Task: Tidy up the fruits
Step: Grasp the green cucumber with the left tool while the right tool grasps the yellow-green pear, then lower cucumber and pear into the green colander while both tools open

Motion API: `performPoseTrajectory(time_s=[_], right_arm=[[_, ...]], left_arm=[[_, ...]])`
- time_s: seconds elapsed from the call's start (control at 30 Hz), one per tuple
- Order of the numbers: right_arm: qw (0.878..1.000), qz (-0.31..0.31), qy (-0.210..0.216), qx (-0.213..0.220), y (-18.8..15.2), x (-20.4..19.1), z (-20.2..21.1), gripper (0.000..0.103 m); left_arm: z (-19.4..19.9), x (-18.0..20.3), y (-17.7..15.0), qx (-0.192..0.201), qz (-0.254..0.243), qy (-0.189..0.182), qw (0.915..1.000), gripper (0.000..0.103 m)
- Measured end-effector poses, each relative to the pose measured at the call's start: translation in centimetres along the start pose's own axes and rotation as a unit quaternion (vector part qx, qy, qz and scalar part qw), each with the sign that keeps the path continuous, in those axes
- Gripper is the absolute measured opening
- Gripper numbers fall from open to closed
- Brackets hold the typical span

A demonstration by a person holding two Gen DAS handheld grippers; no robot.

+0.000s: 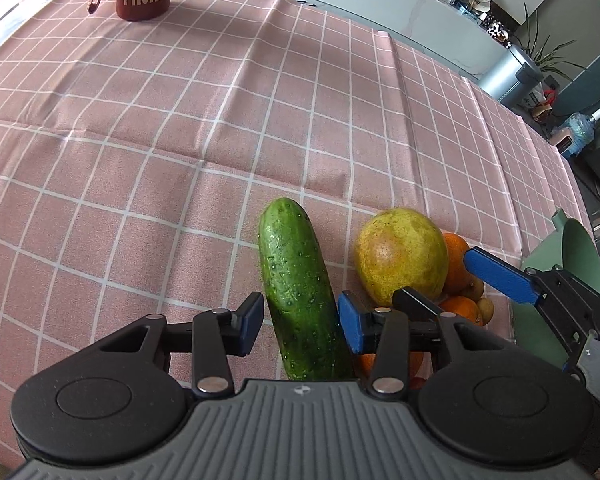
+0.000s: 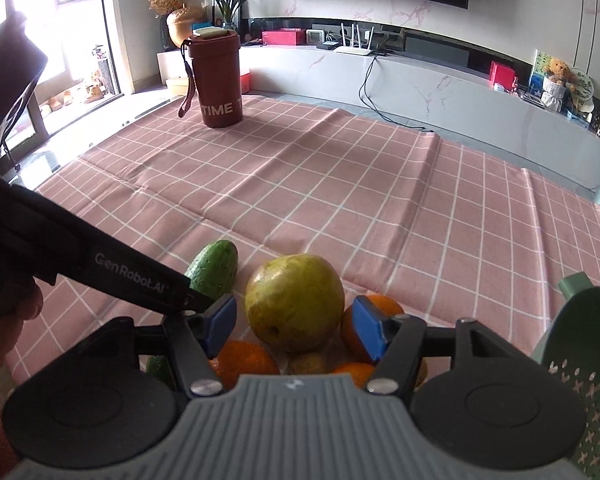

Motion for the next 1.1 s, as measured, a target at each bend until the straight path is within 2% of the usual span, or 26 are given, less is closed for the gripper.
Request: performPoseTrajectory(time_s=[0.37,0.57,0.63,0.7,0.97,1.1], right_arm=[[0.998,0.060,-0.016,0.000,-0.2,-0.9,-2.7,0.062],[0.993,0.107,-0.041,0.005,-0.5,-1.5,-3.4,0.066],[0.992,0.114,-0.050,0.008,-0.5,-1.4,-3.4,0.060],[0.992,0.113,-0.049,0.009,-0.5,-1.2,-3.4,0.060],[0.988,0.132,-0.058,0.048,0.1,-1.7,-1.1,0.059],[0.989,0.115,-0.064,0.064,0.7,-0.9,1.0,0.059]], left_arm=[[-0.7,-0.7,0.1,-0.004,0.029,-0.035,0.9990,0.047],[-1.0,-0.4,0.1,-0.003,0.021,-0.035,0.9992,0.046],[-0.9,-0.4,0.1,-0.001,0.024,-0.035,0.9991,0.045],[-0.9,-0.4,0.1,0.001,0.026,-0.036,0.9990,0.045],[0.8,0.5,-0.3,0.044,0.004,-0.033,0.9985,0.043],[2.6,1.1,-0.4,0.075,-0.001,-0.031,0.9967,0.042]])
Point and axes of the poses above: each gripper's, at about its wrist camera, not at the fingertips, and z roughly against the way its jaws point, x to its right, y to its top, the point moved 9 cm from there along -z, roughly the way its jaws point, and after that the axes turned 11 degrees about -z, right-handed, at the moved point
